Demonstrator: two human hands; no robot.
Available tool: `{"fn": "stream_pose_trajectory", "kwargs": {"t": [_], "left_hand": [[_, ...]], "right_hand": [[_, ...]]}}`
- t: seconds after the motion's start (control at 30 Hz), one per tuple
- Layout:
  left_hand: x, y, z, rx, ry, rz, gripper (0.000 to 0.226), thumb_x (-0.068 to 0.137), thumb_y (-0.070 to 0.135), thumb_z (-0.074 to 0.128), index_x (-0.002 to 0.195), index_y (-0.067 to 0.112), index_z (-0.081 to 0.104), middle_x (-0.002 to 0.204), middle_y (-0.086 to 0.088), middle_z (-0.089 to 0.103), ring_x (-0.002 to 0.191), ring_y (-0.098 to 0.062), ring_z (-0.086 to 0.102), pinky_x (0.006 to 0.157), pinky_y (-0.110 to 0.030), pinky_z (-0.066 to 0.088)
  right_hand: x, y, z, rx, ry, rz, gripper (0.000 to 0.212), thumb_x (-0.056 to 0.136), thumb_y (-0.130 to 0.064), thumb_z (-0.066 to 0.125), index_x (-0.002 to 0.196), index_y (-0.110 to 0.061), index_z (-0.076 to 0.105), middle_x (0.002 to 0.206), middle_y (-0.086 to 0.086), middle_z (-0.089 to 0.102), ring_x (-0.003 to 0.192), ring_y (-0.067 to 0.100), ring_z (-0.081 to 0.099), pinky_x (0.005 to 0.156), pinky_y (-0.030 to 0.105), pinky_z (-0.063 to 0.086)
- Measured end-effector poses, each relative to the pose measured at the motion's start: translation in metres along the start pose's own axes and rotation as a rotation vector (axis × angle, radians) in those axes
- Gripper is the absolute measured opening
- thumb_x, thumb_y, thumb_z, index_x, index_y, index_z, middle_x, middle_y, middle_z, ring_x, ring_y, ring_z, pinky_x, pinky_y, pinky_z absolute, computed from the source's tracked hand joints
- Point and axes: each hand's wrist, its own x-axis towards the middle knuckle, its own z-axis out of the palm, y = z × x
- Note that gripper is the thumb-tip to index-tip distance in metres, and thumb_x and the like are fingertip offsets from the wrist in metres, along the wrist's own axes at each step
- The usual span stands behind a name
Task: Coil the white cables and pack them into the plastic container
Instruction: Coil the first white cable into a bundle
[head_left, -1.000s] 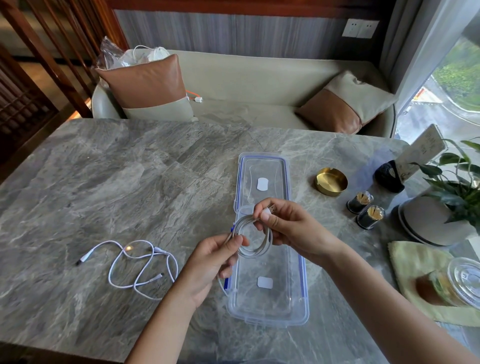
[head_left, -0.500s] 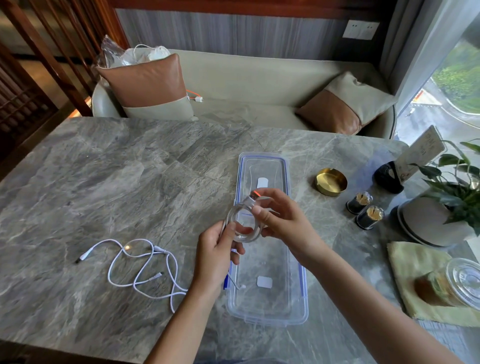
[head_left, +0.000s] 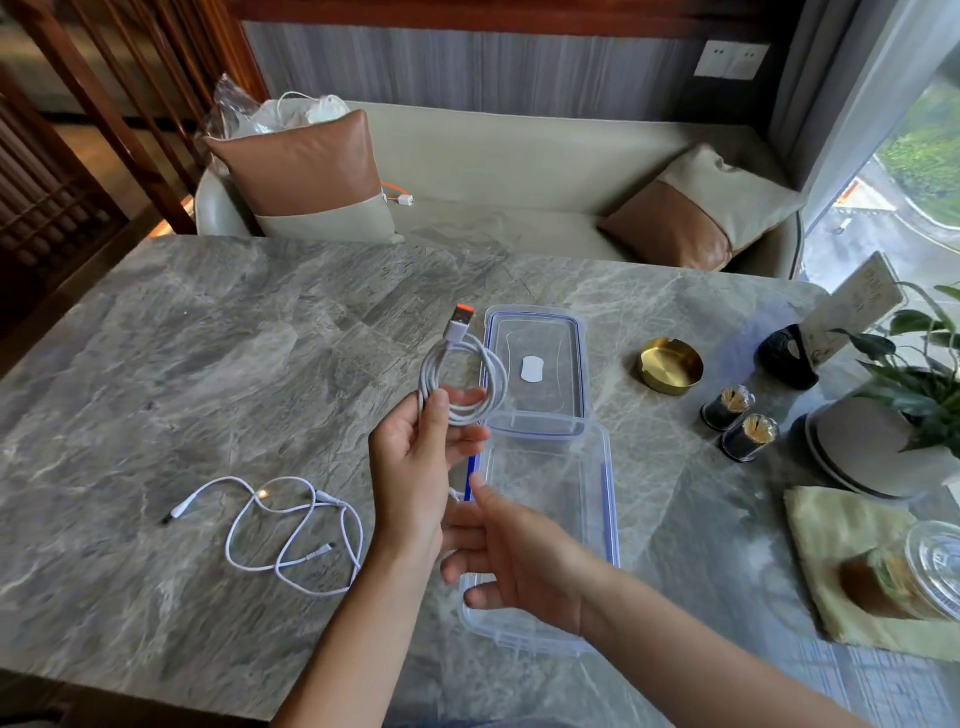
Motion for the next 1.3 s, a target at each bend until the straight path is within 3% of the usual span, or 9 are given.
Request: {"fn": "stream_pose_trajectory", "kwargs": {"t": [0.1, 0.23, 0.33, 0.53, 0.67, 0.8, 1.03, 1.17, 1.3], "left_hand": [[-0.004, -0.002, 0.006, 0.014, -0.034, 0.011, 0.035, 0.097, 0.016, 0.043, 0.073, 0.023, 0.067, 0.085, 0.001, 0.076, 0.059, -0.011, 0.067, 0.056, -0.017, 0.054], [-0.004, -0.01, 0.002, 0.106, -0.014, 0.025, 0.028, 0.097, 0.017, 0.044, 0.079, 0.018, 0.065, 0.087, 0.002, 0.076, 0.065, -0.018, 0.071, 0.059, -0.027, 0.057], [-0.001, -0.019, -0.008, 0.169, -0.028, 0.03, 0.026, 0.096, 0.015, 0.046, 0.081, 0.015, 0.067, 0.085, -0.009, 0.075, 0.074, -0.034, 0.071, 0.07, -0.042, 0.056], [-0.002, -0.028, -0.014, 0.385, -0.113, 0.015, 0.022, 0.093, 0.017, 0.052, 0.082, 0.018, 0.07, 0.078, 0.003, 0.076, 0.07, -0.013, 0.072, 0.054, -0.022, 0.054], [0.0, -0.023, -0.016, 0.482, -0.161, 0.036, 0.024, 0.093, 0.014, 0.052, 0.077, 0.022, 0.067, 0.076, 0.01, 0.075, 0.062, -0.013, 0.071, 0.052, -0.022, 0.052], [0.0, -0.019, -0.019, 0.58, -0.157, 0.069, 0.022, 0.091, 0.016, 0.055, 0.074, 0.015, 0.068, 0.071, 0.006, 0.074, 0.063, -0.019, 0.07, 0.056, -0.043, 0.057], [-0.002, -0.014, -0.017, 0.651, -0.204, 0.097, 0.02, 0.091, 0.017, 0.055, 0.079, 0.008, 0.068, 0.072, 0.01, 0.073, 0.061, -0.006, 0.069, 0.057, -0.039, 0.058], [-0.001, -0.016, -0.017, 0.663, -0.264, 0.03, 0.018, 0.091, 0.017, 0.054, 0.081, 0.011, 0.068, 0.071, 0.007, 0.073, 0.059, -0.008, 0.07, 0.054, -0.026, 0.055], [0.005, -0.017, -0.027, 0.694, -0.409, -0.079, 0.014, 0.089, 0.025, 0.058, 0.082, 0.02, 0.069, 0.075, 0.003, 0.075, 0.069, -0.007, 0.07, 0.067, -0.032, 0.054]], "right_hand": [[0.006, 0.003, 0.008, 0.274, 0.008, -0.024, 0.038, 0.093, -0.051, 0.038, 0.084, -0.025, 0.064, 0.077, -0.007, 0.061, 0.071, 0.006, 0.055, 0.065, 0.021, 0.047], [0.011, -0.003, 0.003, 0.526, 0.284, -0.309, 0.023, 0.097, -0.028, 0.045, 0.088, -0.022, 0.066, 0.078, -0.004, 0.064, 0.068, 0.005, 0.058, 0.064, 0.018, 0.046], [0.01, -0.011, -0.007, 0.341, 0.394, -0.556, 0.024, 0.098, -0.022, 0.043, 0.096, -0.021, 0.067, 0.069, -0.008, 0.062, 0.062, 0.001, 0.058, 0.06, 0.016, 0.049], [0.004, -0.031, -0.032, -0.225, 0.521, -0.811, 0.027, 0.098, -0.007, 0.041, 0.102, -0.022, 0.064, 0.068, 0.015, 0.053, 0.058, 0.002, 0.051, 0.053, 0.017, 0.051], [0.001, -0.033, -0.042, -0.578, 0.524, -0.821, 0.023, 0.096, -0.008, 0.045, 0.086, -0.003, 0.065, 0.065, 0.002, 0.046, 0.053, 0.01, 0.05, 0.056, 0.028, 0.052], [-0.005, -0.036, -0.049, -0.844, 0.53, -0.797, 0.038, 0.096, -0.013, 0.047, 0.059, -0.007, 0.051, 0.066, 0.003, 0.046, 0.053, 0.009, 0.05, 0.059, 0.015, 0.044], [-0.006, -0.042, -0.051, -0.964, 0.5, -0.772, 0.032, 0.094, -0.018, 0.052, 0.077, 0.009, 0.056, 0.073, 0.016, 0.055, 0.055, 0.019, 0.056, 0.055, 0.021, 0.047], [-0.007, -0.045, -0.059, -0.948, 0.464, -0.698, 0.029, 0.094, -0.017, 0.053, 0.082, 0.009, 0.058, 0.057, 0.003, 0.054, 0.046, 0.008, 0.055, 0.052, 0.019, 0.046], [-0.011, -0.049, -0.07, -0.877, 0.338, -0.597, 0.027, 0.094, -0.016, 0.053, 0.08, 0.007, 0.058, 0.053, -0.001, 0.052, 0.046, 0.008, 0.055, 0.052, 0.022, 0.05]]}}
